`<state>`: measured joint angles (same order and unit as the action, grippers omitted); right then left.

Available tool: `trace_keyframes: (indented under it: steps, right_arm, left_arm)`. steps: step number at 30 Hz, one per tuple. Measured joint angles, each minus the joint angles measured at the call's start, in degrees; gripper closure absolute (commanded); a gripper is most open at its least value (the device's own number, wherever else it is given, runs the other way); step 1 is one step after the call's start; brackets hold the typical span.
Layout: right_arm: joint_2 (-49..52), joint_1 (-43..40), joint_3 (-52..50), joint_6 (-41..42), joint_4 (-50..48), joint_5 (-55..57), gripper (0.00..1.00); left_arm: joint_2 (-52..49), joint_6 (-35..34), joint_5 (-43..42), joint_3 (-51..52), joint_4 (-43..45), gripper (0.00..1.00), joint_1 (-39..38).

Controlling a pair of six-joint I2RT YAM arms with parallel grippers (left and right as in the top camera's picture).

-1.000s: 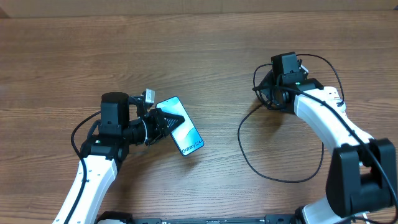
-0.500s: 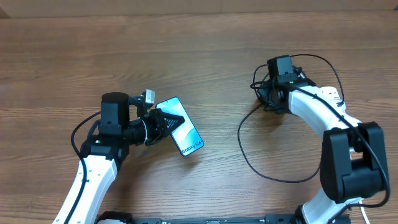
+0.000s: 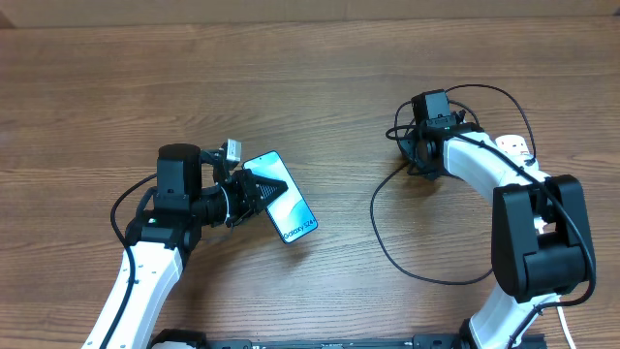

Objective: Plug charger to phone and switch on socket
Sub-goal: 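Move the right gripper to the black cable and grasp the USB-C plug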

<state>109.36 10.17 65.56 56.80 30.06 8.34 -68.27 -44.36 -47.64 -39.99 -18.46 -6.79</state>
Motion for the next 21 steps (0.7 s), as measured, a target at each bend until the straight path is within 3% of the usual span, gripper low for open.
trace_keyframes:
  steps: [12,16,21]
  right_arm:
    - [0.5,0.0,0.3,0.2,0.0,-0.4,0.70]
    - [1.8,0.0,1.7,0.2,0.5,0.0,0.89]
    - [2.2,0.0,2.0,0.1,1.1,0.2,0.96]
  left_arm:
    - [0.0,0.0,0.0,0.0,0.0,0.96,0.0]
    - [0.0,0.0,0.0,0.0,0.0,0.96,0.0]
    - [0.0,-0.1,0.0,0.0,0.0,0.96,0.0]
